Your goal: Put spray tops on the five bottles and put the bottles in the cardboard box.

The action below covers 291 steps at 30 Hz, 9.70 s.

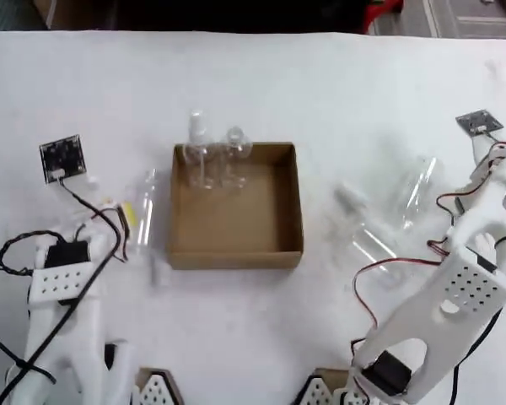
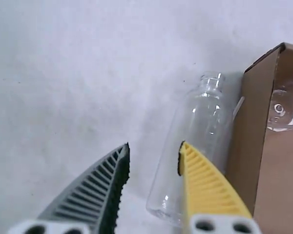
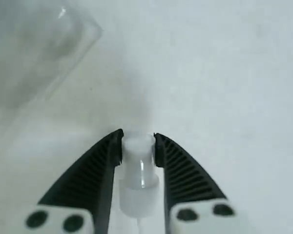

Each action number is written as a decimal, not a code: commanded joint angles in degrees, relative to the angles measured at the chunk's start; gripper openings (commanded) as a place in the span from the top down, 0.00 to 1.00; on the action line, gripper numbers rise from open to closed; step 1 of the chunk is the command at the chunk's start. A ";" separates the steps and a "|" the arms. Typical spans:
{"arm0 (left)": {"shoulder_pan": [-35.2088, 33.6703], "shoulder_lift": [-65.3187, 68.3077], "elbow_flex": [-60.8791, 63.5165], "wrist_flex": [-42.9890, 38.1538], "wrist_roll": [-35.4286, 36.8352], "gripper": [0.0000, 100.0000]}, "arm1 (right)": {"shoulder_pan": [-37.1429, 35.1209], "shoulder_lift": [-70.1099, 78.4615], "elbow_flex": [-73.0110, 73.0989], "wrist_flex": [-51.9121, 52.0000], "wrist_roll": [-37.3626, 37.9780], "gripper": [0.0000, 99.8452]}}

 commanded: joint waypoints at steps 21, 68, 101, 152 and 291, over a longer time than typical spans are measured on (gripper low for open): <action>0.57 -1.54 -0.26 -1.23 0.44 0.84 | -9.98 -40.40 -2.55 12.44 -21.01 0.98; 0.66 -1.54 -0.26 -1.41 0.44 0.84 | -54.73 -108.26 37.54 -7.43 -45.98 0.98; 0.66 -1.54 -0.26 -1.49 0.44 0.84 | -63.60 -107.74 50.46 -35.56 -45.45 0.98; 0.66 -1.63 -0.35 -1.49 0.44 0.84 | -64.04 -67.91 61.27 -78.37 -42.73 0.98; 0.57 -1.54 0.70 -2.81 0.44 0.84 | -12.18 -59.91 58.29 -4.09 -4.31 0.98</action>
